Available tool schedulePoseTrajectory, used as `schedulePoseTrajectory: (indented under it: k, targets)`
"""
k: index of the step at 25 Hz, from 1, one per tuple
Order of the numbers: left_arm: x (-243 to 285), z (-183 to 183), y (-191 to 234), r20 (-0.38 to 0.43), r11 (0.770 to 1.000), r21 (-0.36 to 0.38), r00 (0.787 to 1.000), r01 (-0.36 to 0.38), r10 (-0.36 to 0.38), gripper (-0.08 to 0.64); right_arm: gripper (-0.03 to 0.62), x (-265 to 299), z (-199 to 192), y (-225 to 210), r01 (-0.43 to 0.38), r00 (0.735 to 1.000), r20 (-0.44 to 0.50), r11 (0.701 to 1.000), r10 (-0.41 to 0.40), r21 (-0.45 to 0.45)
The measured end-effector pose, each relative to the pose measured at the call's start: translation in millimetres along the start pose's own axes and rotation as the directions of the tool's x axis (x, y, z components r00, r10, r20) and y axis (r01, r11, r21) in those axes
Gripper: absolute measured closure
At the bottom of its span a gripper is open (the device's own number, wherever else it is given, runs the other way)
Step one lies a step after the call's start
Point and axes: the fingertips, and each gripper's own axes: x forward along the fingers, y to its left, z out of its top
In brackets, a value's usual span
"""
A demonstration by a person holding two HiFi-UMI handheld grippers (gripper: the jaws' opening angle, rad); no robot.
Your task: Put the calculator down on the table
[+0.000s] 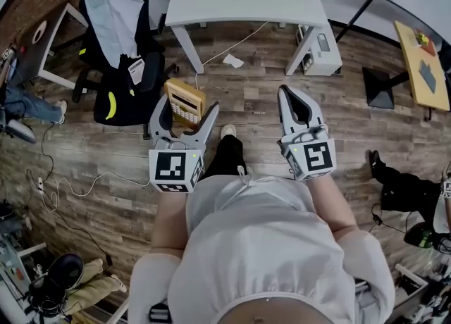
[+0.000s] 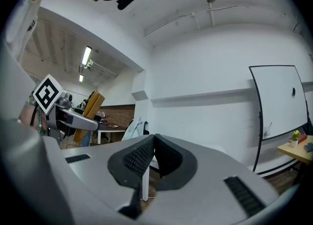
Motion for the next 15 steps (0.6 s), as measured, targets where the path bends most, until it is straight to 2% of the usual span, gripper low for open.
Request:
schedulePoseTrajectory:
  k: [7,15]
  targets:
    - [58.8,-5.4,39.8,-0.01,1.0,-0.019,1.0,-0.006,0.006,0.147,0.588,63.5,-13.7,-23.0,-0.001,1.0,-0.029,1.0,0.001,0.01]
    - [160.5,-0.2,113.7,-0.004,0.999,-0.038,1.0,0.03,-0.03,0.147,0.588,179.3,-23.7,-59.2,0.03,0.997,-0.071,1.0,-0.03,0.001]
